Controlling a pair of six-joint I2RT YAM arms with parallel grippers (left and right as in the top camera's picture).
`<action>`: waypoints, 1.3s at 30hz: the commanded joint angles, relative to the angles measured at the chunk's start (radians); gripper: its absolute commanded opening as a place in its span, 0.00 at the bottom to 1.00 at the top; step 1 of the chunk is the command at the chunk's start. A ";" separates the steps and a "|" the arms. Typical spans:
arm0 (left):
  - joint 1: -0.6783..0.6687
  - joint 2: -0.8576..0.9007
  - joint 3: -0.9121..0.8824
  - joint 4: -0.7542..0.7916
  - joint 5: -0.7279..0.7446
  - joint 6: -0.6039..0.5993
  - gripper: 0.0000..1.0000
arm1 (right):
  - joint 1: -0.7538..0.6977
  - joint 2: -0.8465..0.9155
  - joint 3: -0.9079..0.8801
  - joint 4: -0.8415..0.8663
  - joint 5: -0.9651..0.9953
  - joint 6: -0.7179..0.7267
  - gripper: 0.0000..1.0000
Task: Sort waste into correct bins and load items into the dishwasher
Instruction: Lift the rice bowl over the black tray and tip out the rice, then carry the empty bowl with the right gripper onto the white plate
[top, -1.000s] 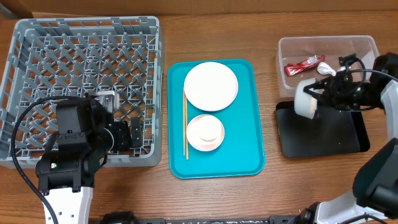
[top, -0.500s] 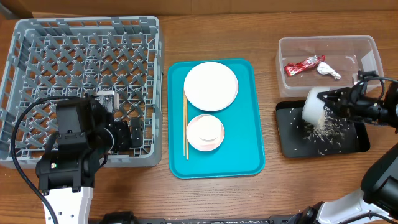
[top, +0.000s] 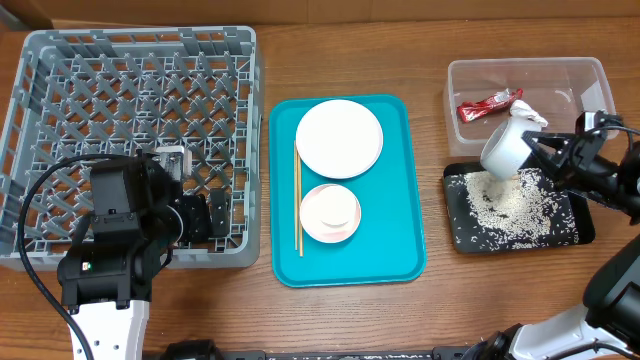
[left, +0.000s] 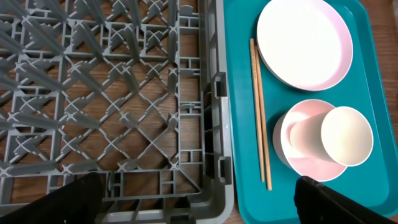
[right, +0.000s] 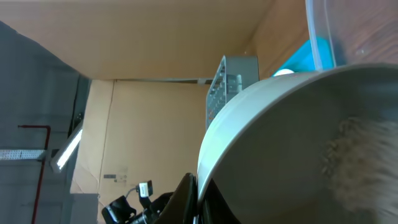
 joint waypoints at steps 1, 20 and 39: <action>-0.002 0.003 0.023 0.001 0.012 -0.018 1.00 | -0.024 0.002 -0.006 0.007 0.028 -0.015 0.04; -0.002 0.003 0.023 0.001 0.012 -0.018 1.00 | -0.034 0.001 -0.007 -0.033 -0.037 -0.183 0.04; -0.002 0.003 0.023 0.005 0.013 -0.018 1.00 | -0.051 0.001 -0.007 0.080 0.419 -0.010 0.04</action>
